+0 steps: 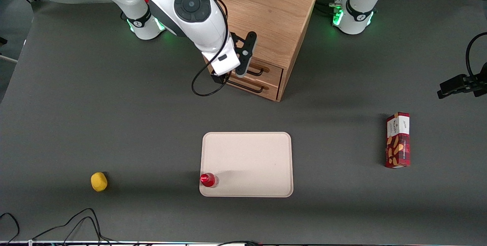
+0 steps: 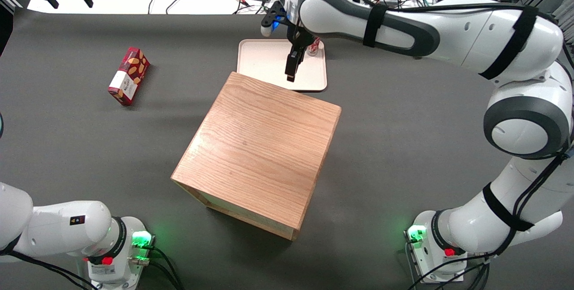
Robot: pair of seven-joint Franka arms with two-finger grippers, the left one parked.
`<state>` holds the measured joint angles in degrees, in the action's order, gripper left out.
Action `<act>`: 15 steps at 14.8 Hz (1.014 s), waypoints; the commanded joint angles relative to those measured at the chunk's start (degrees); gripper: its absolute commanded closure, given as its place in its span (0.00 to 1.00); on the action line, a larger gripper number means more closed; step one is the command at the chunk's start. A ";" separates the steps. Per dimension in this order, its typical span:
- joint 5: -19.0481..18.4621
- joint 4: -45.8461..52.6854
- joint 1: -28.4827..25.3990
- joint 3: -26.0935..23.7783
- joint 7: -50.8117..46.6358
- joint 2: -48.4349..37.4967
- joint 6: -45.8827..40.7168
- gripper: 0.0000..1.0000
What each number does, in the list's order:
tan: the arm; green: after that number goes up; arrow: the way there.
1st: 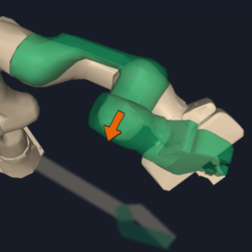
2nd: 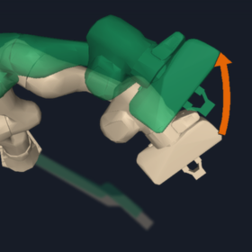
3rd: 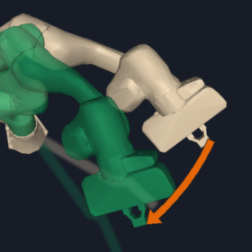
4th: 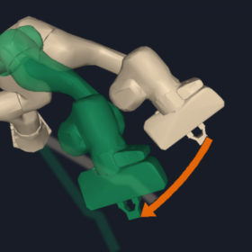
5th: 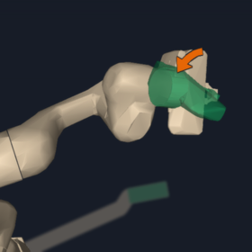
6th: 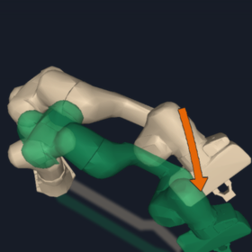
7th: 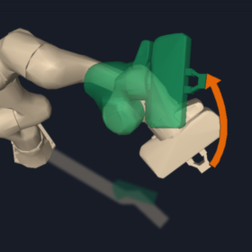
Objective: Open upper drawer
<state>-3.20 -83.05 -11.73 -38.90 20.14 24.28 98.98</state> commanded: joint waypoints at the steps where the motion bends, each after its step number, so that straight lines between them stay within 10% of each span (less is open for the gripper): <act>1: -1.28 -2.11 -0.22 -0.13 1.48 0.32 2.44 0.00; 15: -2.60 -3.87 -0.31 -0.13 2.54 4.54 8.77 0.00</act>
<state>-4.57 -87.08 -11.73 -38.88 21.75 27.93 106.31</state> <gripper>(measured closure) 0.000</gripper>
